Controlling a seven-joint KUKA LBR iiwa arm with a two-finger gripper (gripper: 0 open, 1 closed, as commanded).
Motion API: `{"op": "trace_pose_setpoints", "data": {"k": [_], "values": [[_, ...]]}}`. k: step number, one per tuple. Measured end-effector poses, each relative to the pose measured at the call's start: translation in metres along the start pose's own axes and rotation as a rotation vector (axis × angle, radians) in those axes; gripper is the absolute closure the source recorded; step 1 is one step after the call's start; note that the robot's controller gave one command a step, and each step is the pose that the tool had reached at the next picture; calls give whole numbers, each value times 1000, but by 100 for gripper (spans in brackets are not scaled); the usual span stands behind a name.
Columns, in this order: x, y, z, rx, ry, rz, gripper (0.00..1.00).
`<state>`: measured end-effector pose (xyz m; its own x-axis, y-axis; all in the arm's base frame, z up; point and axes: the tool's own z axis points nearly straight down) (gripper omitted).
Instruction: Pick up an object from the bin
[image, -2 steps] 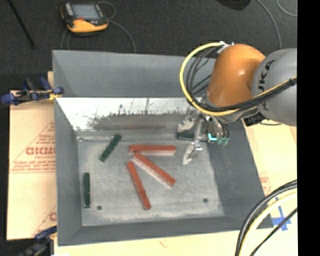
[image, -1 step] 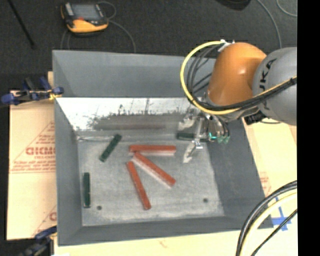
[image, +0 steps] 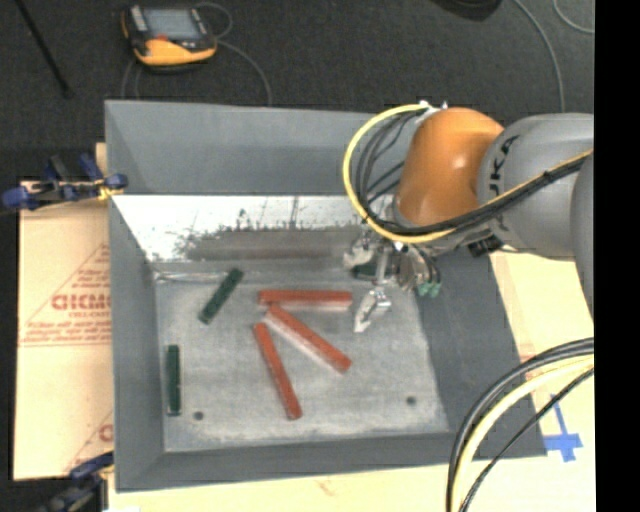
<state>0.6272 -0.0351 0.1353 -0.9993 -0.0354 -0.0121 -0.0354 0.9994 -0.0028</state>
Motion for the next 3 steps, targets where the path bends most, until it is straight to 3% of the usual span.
{"op": "trace_pose_setpoints", "data": {"k": [1, 2, 3], "values": [[18, -10, 55, -5, 20, 182, 100], [13, -12, 56, -2, -17, 183, 0], [19, -10, 55, -4, 22, 181, 100]]}}
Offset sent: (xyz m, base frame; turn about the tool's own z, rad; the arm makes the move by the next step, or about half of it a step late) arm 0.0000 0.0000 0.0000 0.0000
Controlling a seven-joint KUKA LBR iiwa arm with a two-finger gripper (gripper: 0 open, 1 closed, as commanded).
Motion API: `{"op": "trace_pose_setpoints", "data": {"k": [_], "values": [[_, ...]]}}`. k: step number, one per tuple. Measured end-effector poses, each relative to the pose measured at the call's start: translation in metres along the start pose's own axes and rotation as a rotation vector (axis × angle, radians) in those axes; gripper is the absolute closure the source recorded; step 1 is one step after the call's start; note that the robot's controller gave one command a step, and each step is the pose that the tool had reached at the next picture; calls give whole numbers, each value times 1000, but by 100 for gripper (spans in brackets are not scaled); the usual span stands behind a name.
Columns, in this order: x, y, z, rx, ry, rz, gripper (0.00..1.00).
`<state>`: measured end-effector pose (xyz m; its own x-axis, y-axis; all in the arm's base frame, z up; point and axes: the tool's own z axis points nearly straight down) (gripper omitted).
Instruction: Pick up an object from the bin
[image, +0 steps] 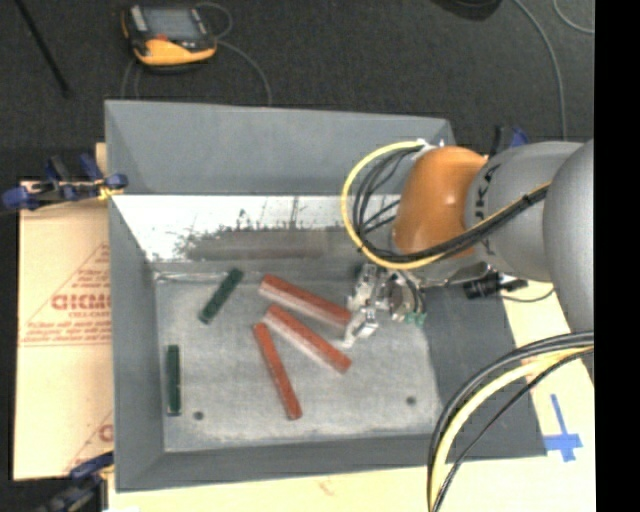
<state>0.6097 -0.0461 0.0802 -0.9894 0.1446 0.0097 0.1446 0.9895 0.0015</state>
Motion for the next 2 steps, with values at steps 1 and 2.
{"op": "trace_pose_setpoints", "data": {"k": [1, 2], "values": [[-6, 0, 1, -1, -38, 0, 0], [0, 0, 0, 0, 1, -1, 100]]}}
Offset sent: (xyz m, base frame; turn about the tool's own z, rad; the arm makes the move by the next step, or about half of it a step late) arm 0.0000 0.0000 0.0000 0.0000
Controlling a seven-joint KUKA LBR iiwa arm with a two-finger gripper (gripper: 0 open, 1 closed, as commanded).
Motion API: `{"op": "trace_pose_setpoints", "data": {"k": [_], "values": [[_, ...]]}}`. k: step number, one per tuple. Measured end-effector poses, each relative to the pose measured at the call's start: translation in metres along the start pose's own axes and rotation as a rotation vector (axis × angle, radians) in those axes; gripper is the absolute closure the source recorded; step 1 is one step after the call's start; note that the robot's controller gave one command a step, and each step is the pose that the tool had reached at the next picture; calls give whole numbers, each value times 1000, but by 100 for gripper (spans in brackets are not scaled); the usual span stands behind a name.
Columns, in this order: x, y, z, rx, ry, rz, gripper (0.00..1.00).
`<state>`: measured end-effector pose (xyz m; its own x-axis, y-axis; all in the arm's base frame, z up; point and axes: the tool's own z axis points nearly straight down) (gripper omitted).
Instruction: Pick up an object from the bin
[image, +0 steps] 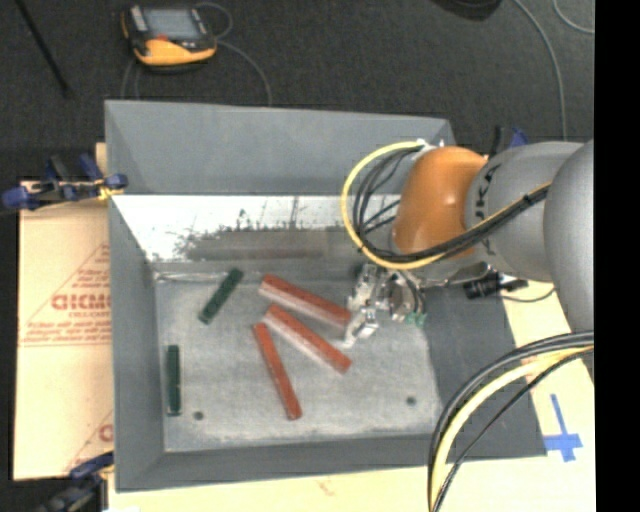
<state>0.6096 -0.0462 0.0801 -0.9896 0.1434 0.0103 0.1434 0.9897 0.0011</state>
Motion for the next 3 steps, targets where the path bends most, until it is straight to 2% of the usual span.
{"op": "trace_pose_setpoints", "data": {"k": [1, 2, 3], "values": [[-6, 0, 1, -1, -38, 0, 0], [0, 0, 0, 0, 0, -1, 100], [-6, 0, 1, -1, -38, -1, 0]]}}
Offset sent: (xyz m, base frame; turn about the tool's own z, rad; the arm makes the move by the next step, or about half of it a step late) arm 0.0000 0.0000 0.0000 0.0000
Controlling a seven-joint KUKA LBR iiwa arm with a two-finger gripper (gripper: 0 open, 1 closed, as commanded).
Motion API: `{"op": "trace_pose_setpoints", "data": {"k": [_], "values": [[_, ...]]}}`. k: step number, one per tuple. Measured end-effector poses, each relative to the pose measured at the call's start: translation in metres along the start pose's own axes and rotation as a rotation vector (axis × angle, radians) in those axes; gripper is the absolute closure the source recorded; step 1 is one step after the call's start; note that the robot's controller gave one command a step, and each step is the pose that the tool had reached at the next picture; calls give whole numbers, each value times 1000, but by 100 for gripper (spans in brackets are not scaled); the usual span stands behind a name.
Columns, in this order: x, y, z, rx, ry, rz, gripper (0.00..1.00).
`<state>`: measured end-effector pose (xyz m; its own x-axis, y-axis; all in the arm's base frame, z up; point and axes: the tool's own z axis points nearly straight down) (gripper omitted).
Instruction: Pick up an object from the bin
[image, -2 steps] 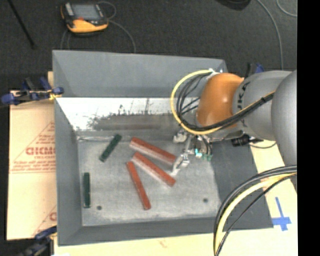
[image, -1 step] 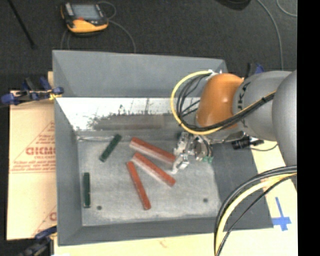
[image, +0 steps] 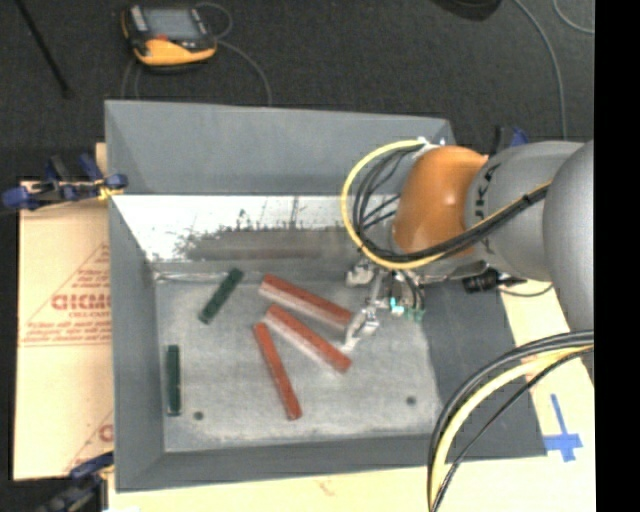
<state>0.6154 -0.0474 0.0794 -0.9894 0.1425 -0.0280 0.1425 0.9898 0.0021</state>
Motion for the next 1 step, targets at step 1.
{"op": "trace_pose_setpoints", "data": {"k": [1], "values": [[6, 0, -1, 1, 38, -1, 100]]}}
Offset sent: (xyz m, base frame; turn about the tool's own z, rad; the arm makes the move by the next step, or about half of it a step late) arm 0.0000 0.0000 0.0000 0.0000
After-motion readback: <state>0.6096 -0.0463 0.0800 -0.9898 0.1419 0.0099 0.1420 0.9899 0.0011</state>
